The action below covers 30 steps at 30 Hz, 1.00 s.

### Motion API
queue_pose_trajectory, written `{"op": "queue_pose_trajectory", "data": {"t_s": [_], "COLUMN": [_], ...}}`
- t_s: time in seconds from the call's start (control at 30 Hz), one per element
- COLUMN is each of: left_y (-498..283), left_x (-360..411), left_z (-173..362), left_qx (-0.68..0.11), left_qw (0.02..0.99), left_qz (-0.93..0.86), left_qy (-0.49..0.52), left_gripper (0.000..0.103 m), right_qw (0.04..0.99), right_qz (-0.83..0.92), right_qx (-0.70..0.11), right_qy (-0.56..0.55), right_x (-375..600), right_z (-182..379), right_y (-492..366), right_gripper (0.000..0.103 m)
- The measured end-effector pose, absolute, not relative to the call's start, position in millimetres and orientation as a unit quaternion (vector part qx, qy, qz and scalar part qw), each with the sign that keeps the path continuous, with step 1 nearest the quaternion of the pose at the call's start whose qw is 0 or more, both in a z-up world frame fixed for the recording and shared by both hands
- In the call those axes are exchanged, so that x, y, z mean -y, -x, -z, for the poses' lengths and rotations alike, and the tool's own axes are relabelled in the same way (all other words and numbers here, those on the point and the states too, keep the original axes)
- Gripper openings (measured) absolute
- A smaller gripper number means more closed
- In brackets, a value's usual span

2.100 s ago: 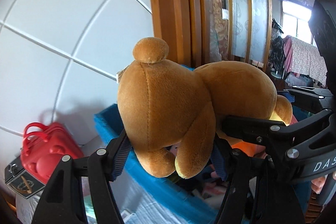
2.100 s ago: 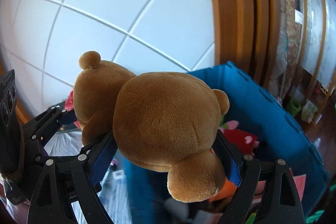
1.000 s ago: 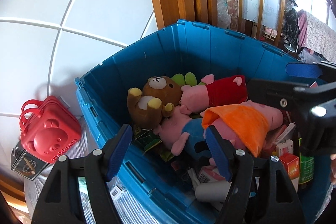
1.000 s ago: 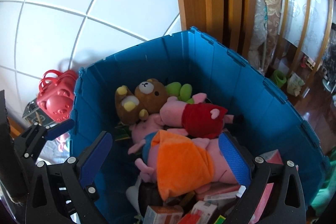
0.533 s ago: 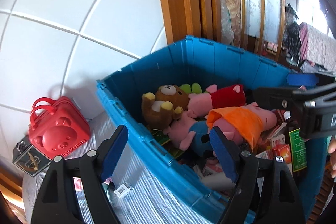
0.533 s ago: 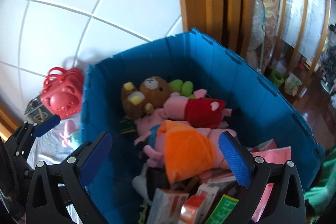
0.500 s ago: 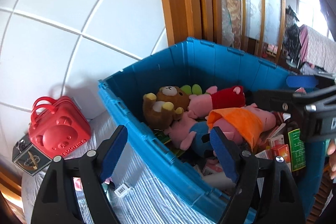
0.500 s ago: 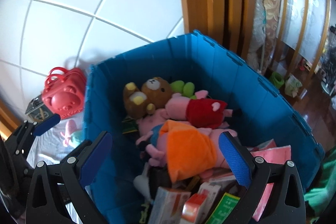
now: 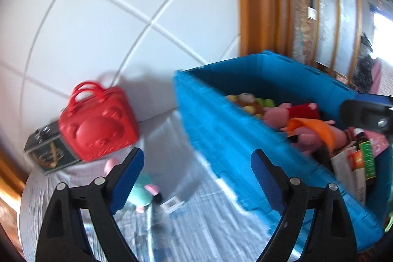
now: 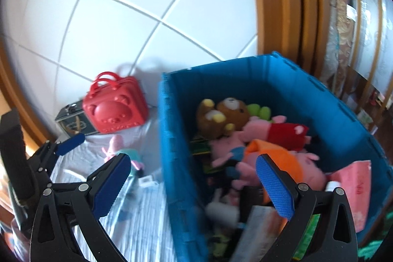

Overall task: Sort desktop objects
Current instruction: 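Move both tools back over the bed toward the pig in green shirt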

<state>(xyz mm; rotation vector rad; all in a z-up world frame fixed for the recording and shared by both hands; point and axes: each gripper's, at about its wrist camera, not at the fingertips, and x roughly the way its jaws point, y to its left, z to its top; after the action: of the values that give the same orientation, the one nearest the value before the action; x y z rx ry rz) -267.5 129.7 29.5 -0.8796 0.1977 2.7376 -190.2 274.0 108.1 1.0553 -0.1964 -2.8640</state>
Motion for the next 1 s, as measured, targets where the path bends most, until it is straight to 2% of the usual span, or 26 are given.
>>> {"op": "queue_pose_trajectory", "data": {"t_s": [0.2, 0.47, 0.7, 1.0], "left_y": [274, 275, 277, 306], "left_x": [-52, 26, 67, 113], "left_z": [-3, 30, 55, 102], "left_qx": [-0.030, -0.043, -0.041, -0.041], "left_qw": [0.066, -0.016, -0.043, -0.044], "left_qz": [-0.942, -0.938, -0.929, -0.906], "left_qy": [0.327, 0.345, 0.364, 0.419], "left_gripper": [0.089, 0.090, 0.090, 0.090], "right_qw": [0.091, 0.157, 0.187, 0.169], "right_qz": [0.937, 0.925, 0.909, 0.880], "right_qx": [0.052, 0.023, 0.001, 0.012], "right_qy": [-0.332, -0.345, -0.373, -0.443], "right_x": [-222, -145, -95, -66], "right_z": [-99, -77, -39, 33], "right_y": [193, 212, 232, 272], "right_gripper": [0.103, 0.103, 0.103, 0.103]}}
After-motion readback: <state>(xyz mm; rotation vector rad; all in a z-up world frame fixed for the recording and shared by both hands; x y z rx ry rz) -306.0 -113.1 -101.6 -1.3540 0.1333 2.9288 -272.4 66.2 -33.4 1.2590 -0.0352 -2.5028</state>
